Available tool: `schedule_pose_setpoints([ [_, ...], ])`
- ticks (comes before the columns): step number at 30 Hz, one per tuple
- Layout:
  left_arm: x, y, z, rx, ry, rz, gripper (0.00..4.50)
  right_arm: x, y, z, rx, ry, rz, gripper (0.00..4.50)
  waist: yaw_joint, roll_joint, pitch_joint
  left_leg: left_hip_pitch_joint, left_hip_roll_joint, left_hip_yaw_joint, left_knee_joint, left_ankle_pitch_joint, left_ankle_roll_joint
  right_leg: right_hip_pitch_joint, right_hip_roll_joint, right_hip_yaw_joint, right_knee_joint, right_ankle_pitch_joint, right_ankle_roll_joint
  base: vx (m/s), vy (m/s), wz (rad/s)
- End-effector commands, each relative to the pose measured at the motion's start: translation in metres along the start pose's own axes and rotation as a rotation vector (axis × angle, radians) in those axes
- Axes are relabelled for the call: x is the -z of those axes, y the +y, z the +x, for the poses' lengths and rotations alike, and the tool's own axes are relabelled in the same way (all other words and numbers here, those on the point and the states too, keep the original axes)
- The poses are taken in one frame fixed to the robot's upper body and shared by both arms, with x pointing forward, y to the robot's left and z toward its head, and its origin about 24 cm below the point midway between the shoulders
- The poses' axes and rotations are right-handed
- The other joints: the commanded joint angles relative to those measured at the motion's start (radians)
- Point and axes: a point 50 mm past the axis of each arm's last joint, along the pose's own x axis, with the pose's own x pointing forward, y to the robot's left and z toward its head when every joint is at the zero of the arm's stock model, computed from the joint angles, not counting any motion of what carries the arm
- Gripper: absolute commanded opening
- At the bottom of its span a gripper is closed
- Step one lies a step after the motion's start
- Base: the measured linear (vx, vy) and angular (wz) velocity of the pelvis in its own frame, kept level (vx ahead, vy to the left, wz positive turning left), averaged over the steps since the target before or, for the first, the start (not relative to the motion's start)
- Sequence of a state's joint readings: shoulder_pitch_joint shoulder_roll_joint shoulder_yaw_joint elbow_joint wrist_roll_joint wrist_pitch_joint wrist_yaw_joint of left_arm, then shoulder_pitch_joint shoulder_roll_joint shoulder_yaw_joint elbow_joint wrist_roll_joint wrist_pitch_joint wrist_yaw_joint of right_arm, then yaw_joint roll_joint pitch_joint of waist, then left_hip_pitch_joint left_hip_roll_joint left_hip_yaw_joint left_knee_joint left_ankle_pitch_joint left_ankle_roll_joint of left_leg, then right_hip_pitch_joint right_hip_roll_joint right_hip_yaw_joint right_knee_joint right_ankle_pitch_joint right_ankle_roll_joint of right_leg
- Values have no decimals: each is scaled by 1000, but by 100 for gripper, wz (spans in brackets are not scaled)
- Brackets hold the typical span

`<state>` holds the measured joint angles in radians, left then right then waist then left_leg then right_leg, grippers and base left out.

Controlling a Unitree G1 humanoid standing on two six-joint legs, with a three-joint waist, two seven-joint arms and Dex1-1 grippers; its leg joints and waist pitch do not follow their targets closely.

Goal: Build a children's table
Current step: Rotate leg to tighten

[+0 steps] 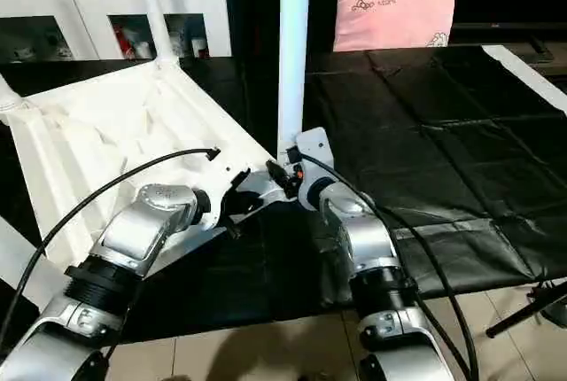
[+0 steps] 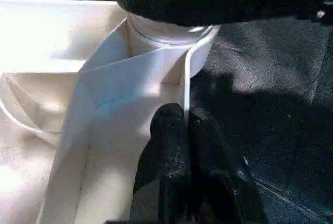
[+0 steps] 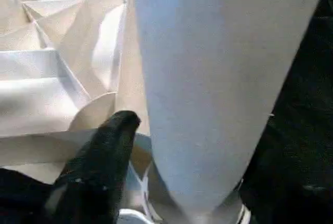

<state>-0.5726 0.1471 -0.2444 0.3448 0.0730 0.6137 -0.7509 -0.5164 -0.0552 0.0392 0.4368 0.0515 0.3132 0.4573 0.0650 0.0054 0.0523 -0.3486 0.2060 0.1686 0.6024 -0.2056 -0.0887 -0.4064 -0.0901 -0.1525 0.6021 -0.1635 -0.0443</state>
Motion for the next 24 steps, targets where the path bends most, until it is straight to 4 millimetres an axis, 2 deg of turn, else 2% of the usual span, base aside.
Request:
schedule_pose_setpoints([
  [1,-26,-12,1,84,-97,95,0,7,28,3,-220,13,26,325,8,1,-73,-8,24,-9,-66,-106,68,70,-68,68,-80,-257,-114,0,0,0],
  [5,-21,-4,-7,123,-75,138,0,6,12,-12,-310,11,-34,363,17,1,-74,-8,26,-7,-64,-94,86,71,-69,70,-76,-222,-136,0,0,0],
  [11,-13,3,-17,212,-26,212,0,-5,-7,-30,-444,-6,-98,405,32,2,-72,-3,27,-7,-66,-122,78,69,-70,69,-82,-281,-124,0,0,0],
  [14,-10,5,-23,274,13,258,0,-10,-12,-39,-541,15,-142,436,42,1,-74,-3,29,-8,-65,-105,85,69,-69,70,-78,-260,-128,0,0,0],
  [16,-9,5,-25,314,24,298,0,-10,-14,-42,-578,30,-165,445,49,1,-74,-2,30,-6,-64,-97,88,67,-70,71,-75,-243,-135,0,0,0],
  [17,-6,7,-29,358,52,322,0,-11,-17,-45,-626,55,-188,445,51,-4,-74,-4,30,-6,-64,-93,88,68,-70,71,-73,-238,-139,0,0,0],
  [22,-2,10,-36,461,108,386,0,-13,-19,-50,-725,94,-214,445,61,-3,-73,-2,30,-6,-65,-106,83,67,-71,70,-76,-278,-130,0,0,0],
  [24,-1,9,-39,513,128,415,0,-14,-20,-51,-767,116,-228,445,71,-2,-75,-1,34,-6,-64,-97,79,65,-73,72,-72,-270,-133,0,0,0],
])
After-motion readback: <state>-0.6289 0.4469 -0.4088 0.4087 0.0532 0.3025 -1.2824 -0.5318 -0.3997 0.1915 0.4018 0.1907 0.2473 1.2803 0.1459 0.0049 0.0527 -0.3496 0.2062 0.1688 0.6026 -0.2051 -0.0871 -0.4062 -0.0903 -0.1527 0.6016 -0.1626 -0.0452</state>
